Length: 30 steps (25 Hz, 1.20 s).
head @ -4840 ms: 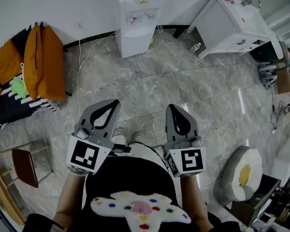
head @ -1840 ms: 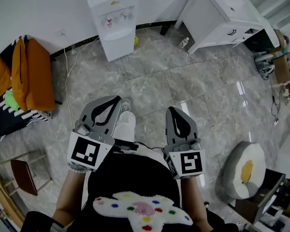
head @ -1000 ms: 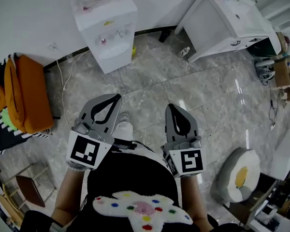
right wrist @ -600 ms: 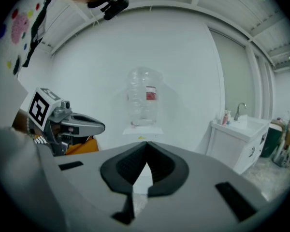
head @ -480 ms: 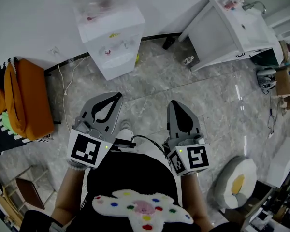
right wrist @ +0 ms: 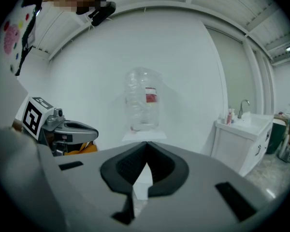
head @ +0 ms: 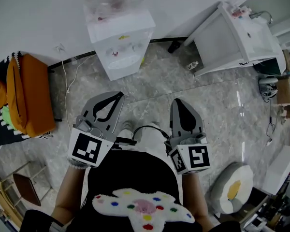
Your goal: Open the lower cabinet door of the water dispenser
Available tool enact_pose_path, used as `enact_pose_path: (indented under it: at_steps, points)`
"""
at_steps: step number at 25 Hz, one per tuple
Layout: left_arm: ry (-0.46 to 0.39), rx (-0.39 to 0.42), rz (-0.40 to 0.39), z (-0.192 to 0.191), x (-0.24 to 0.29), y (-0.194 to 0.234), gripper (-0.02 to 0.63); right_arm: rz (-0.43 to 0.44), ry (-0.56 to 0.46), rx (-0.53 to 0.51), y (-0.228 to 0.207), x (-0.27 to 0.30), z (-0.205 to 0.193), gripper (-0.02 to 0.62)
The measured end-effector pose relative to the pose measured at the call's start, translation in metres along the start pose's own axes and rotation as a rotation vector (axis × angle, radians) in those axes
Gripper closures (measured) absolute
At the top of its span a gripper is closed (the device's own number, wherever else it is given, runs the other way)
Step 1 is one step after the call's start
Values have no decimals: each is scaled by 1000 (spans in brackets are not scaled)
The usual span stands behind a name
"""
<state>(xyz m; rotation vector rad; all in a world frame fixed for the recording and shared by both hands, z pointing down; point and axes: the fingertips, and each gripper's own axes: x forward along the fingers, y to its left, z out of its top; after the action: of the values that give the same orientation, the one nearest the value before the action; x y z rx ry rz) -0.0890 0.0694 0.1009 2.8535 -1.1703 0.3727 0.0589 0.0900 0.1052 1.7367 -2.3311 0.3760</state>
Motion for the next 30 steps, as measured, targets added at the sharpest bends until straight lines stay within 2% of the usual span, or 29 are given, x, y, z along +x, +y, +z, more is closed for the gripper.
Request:
enact_pose_path:
  at_steps: [7, 13, 16, 19, 25, 27, 28, 30]
  points:
    - [1, 3, 61, 1, 4, 16, 595, 50, -5, -44, -3, 21, 7, 591]
    - [-1, -13, 126, 6, 17, 23, 594, 125, -74, -94, -18, 44, 21, 592]
    - [20, -32, 176, 3, 26, 27, 594, 165, -36, -106, -26, 54, 20, 591]
    - [7, -71, 229, 9, 38, 32, 594, 200, 19, -118, -33, 63, 17, 592]
    - [-10, -132, 255, 11, 55, 28, 588, 252, 35, -131, -49, 79, 18, 592]
    - [-4, -145, 247, 10, 61, 25, 520, 280, 42, -125, -51, 83, 16, 469]
    - [1, -146, 245, 9, 64, 24, 493, 286, 48, -125, -53, 86, 15, 466]
    - [12, -152, 256, 7, 67, 23, 486, 294, 59, -128, -56, 89, 13, 464]
